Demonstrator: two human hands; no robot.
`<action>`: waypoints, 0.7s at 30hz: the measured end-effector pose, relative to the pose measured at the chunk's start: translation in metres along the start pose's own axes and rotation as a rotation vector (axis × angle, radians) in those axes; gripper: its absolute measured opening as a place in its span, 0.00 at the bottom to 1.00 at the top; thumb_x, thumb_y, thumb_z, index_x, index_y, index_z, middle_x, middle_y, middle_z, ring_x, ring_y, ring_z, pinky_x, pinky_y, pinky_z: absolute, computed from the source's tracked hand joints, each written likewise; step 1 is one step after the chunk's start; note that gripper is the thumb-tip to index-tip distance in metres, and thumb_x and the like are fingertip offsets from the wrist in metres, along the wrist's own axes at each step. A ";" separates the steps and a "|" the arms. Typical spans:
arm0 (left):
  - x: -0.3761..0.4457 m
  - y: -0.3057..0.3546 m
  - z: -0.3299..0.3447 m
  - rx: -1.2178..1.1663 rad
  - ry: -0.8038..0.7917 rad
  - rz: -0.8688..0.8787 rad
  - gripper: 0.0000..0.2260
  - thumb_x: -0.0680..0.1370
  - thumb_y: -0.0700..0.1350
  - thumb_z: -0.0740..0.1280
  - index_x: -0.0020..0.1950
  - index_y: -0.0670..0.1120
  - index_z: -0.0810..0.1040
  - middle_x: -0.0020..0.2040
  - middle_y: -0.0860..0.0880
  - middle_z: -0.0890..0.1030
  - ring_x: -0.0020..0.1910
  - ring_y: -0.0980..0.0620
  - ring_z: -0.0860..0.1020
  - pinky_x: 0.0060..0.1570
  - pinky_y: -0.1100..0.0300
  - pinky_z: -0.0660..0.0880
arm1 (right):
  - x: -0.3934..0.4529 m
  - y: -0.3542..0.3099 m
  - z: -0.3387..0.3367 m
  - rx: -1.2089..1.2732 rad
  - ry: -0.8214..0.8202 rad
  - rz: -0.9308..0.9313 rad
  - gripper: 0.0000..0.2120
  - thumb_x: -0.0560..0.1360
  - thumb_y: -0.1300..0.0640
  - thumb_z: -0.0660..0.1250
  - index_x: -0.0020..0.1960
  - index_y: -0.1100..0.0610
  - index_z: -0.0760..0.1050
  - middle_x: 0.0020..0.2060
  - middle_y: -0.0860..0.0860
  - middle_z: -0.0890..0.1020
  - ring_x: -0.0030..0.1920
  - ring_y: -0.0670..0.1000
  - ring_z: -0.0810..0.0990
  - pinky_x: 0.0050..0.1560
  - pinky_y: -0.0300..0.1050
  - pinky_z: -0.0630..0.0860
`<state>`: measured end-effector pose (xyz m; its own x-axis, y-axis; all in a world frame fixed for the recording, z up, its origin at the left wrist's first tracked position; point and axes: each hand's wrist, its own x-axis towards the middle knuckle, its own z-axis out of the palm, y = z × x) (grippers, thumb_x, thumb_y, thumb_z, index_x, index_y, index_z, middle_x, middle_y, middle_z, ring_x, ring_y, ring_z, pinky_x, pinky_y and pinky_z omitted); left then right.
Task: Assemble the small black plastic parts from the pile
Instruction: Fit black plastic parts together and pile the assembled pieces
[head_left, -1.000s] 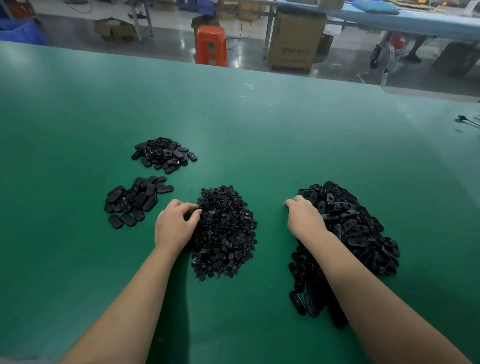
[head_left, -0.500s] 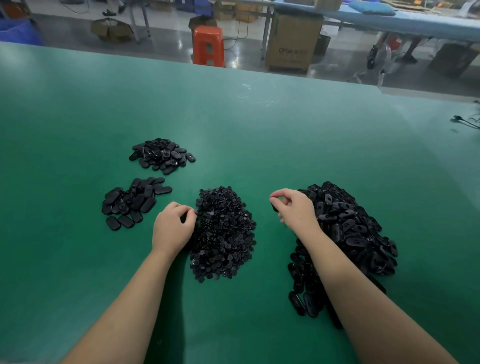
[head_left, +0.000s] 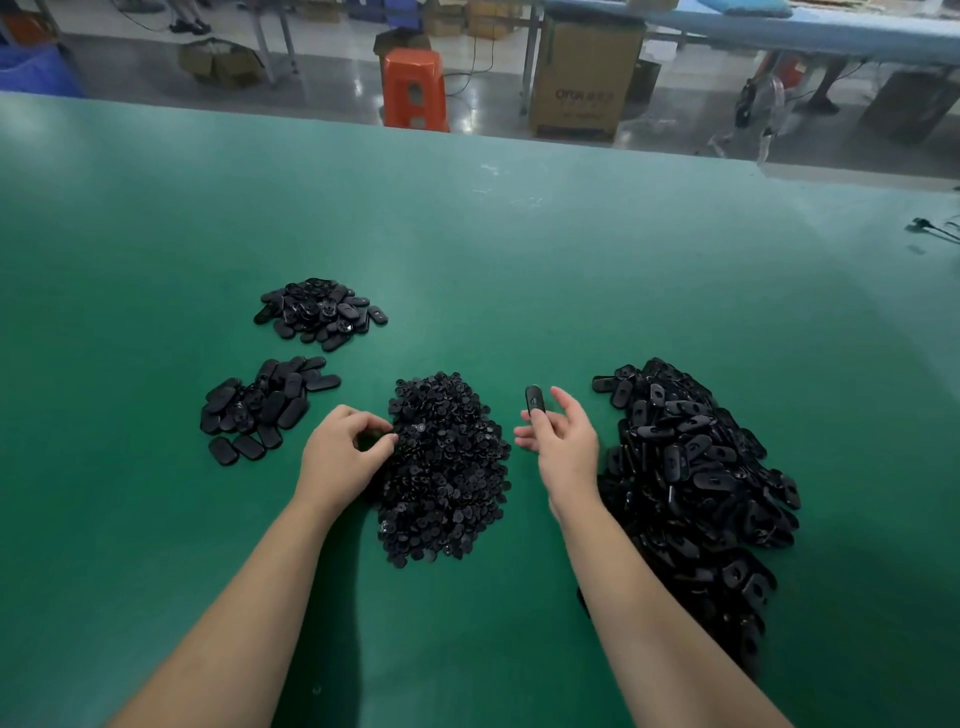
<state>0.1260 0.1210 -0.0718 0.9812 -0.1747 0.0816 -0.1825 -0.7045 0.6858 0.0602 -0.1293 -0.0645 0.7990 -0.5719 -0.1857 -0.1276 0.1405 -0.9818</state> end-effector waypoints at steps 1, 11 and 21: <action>0.000 0.000 0.000 0.000 0.004 -0.005 0.01 0.76 0.49 0.74 0.46 0.54 0.83 0.43 0.55 0.75 0.39 0.59 0.73 0.37 0.62 0.66 | 0.000 0.001 0.001 -0.013 0.005 -0.001 0.15 0.82 0.64 0.64 0.63 0.47 0.72 0.45 0.52 0.86 0.39 0.48 0.86 0.46 0.44 0.84; 0.007 0.005 0.000 -0.009 -0.060 -0.096 0.07 0.75 0.51 0.76 0.40 0.56 0.79 0.45 0.57 0.77 0.44 0.58 0.74 0.44 0.56 0.69 | -0.004 0.007 0.004 -0.182 0.032 -0.107 0.06 0.81 0.56 0.66 0.46 0.53 0.78 0.38 0.44 0.85 0.35 0.48 0.85 0.43 0.44 0.83; 0.011 0.010 -0.009 -0.169 -0.123 -0.161 0.06 0.75 0.48 0.76 0.40 0.52 0.81 0.34 0.54 0.83 0.31 0.59 0.76 0.33 0.64 0.70 | -0.002 0.011 0.003 -0.231 0.013 -0.143 0.09 0.83 0.59 0.61 0.49 0.47 0.74 0.43 0.47 0.84 0.34 0.45 0.84 0.39 0.40 0.81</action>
<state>0.1353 0.1184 -0.0572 0.9800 -0.1592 -0.1195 -0.0017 -0.6067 0.7949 0.0591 -0.1240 -0.0752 0.8114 -0.5829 -0.0435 -0.1456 -0.1294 -0.9808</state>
